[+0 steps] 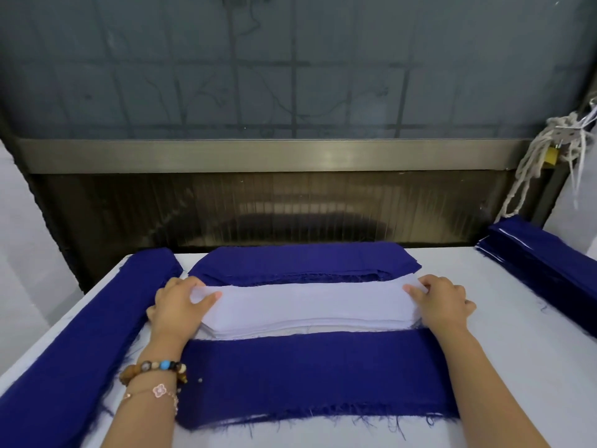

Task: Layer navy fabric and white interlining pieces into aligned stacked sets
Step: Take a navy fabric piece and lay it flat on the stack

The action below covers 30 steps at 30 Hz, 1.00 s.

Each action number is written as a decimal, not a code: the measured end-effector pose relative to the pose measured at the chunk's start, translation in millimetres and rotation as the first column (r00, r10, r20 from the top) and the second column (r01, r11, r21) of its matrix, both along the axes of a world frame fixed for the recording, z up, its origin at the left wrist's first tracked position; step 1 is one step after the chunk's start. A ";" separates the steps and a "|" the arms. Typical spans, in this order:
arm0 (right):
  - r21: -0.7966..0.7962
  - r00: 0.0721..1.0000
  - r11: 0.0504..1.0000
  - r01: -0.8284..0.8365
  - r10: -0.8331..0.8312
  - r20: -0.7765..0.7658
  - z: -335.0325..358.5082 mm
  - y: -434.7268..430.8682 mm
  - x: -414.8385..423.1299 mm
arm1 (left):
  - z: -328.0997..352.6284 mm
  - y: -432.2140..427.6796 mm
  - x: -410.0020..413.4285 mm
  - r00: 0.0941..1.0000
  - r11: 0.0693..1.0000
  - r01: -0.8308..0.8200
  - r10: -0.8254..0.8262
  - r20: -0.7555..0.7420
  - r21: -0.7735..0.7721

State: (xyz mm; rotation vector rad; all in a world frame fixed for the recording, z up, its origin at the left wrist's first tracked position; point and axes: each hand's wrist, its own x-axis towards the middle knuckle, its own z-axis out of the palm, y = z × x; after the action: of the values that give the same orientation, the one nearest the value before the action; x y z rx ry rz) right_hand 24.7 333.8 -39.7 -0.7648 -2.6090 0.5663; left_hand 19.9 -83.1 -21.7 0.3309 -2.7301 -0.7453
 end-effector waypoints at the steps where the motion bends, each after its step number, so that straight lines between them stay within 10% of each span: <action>1: 0.002 1.000 1.000 -0.002 0.002 -0.013 -0.1 -0.2 0.3 | -0.2 0.8 0.9 1.000 1.000 -0.013 0.013 -0.016 0.013; 16: -0.183 0.983 0.980 -0.075 0.042 -0.179 35.8 -5.7 24.9 | 27.6 1.3 19.5 0.950 0.922 0.079 0.046 -0.310 0.380; 30: -0.312 0.983 0.935 -0.167 0.135 -0.121 14.5 3.2 122.3 | 6.1 -16.5 98.6 0.992 0.839 0.098 -0.039 -0.121 0.535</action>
State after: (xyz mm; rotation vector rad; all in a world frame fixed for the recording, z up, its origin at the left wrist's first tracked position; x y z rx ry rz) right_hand 147.1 337.1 -25.2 -0.6121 -2.5289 1.0675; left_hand 118.5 -99.6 -15.6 0.2973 -2.3915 -1.5126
